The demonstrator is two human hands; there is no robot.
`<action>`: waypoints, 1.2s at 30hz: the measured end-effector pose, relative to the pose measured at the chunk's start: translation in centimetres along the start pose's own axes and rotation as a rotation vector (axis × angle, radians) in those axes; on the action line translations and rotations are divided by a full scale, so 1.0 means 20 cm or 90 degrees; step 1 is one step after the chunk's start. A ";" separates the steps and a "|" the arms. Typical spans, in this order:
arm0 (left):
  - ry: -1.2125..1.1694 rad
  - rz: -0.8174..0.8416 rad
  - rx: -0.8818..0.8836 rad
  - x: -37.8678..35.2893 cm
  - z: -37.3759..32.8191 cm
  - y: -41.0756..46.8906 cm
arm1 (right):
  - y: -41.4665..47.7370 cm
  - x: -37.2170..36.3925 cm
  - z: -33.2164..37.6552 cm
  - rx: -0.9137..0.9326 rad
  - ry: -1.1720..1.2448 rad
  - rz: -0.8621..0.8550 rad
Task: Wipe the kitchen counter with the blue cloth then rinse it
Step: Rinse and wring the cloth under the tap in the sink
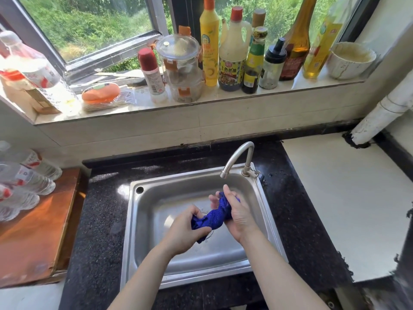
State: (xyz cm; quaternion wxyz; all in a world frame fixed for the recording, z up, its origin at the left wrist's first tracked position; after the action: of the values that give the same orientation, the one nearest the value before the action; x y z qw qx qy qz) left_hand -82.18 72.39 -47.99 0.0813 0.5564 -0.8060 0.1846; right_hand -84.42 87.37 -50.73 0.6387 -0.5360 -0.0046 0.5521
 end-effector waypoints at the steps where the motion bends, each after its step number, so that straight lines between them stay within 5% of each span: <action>1: 0.008 0.001 -0.012 -0.01 0.00 0.00 | 0.00 0.00 0.00 0.001 -0.005 -0.009; 8: -0.390 0.058 0.119 -0.11 0.00 -0.06 | 0.02 -0.04 0.03 0.007 0.008 -0.008; 15: -0.421 0.116 0.189 -0.13 0.00 -0.06 | 0.02 -0.18 0.00 -0.043 -0.043 0.094; 22: -0.217 0.217 0.186 -0.16 0.00 -0.05 | 0.10 -0.18 -0.01 -0.044 -0.097 0.023; 36: 0.388 0.120 -0.072 -0.10 -0.01 -0.01 | 0.29 0.08 -0.01 -0.028 -0.303 -0.300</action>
State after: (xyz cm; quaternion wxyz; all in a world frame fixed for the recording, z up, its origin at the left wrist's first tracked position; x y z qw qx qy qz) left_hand -81.31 74.22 -48.47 0.3327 0.3929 -0.8015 0.3042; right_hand -87.64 87.37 -55.74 0.7180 -0.3898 -0.2896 0.4987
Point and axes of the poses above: each hand's wrist, its own y-axis towards the middle knuckle, its own x-axis out of the back of the hand, z = x × y, the point moved 9 cm from there along y, towards the middle knuckle, and after that the axes turned 14 degrees about -x, right-handed, at the moved point
